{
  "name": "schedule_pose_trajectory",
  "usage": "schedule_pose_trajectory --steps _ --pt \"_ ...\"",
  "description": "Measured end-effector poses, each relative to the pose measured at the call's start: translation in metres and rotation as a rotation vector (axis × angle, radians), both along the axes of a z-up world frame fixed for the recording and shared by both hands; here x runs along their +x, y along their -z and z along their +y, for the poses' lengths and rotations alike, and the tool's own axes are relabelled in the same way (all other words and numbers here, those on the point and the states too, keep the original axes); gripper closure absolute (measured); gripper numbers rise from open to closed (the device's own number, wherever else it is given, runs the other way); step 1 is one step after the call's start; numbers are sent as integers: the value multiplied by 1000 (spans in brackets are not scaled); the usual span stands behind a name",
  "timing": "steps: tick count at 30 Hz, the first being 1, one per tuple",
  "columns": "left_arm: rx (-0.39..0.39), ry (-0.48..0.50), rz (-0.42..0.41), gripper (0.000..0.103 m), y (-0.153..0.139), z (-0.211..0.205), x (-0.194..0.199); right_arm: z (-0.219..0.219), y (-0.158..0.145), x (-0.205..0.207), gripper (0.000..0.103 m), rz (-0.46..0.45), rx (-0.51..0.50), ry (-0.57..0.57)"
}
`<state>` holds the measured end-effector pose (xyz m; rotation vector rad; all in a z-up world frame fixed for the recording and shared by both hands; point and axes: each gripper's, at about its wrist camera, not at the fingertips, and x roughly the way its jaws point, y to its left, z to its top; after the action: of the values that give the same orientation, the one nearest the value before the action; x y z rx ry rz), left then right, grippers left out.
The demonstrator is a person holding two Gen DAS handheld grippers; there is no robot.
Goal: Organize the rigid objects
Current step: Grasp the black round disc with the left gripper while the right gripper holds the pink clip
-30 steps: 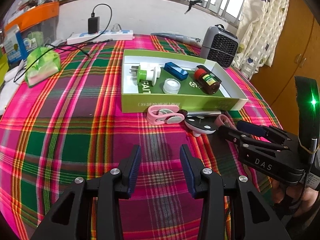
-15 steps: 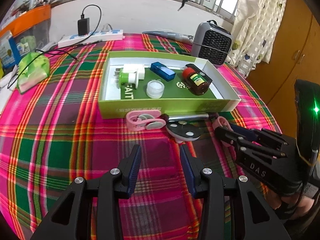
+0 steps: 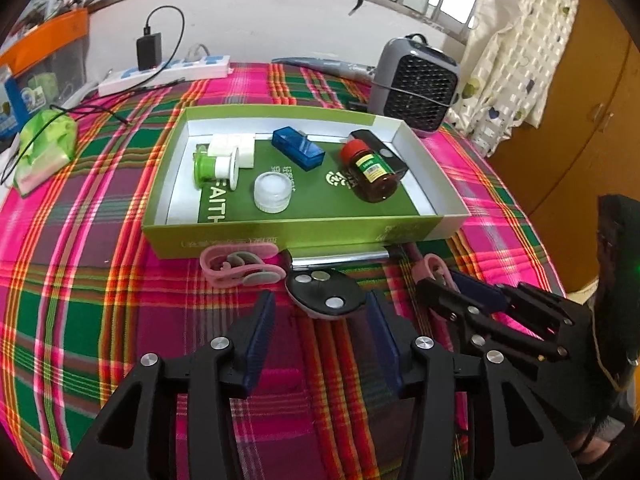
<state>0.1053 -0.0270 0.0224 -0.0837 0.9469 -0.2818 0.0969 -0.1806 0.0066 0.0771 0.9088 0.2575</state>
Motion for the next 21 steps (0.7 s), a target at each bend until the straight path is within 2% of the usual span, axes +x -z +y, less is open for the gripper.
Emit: schedule_pose_trajectory --steps 13,21 --pt "27 1 48 56 11 -13 14 -3 1 1 78 -2 23 -4" --pt "42 -7 47 56 12 -9 15 -3 1 1 78 -2 25 -5"
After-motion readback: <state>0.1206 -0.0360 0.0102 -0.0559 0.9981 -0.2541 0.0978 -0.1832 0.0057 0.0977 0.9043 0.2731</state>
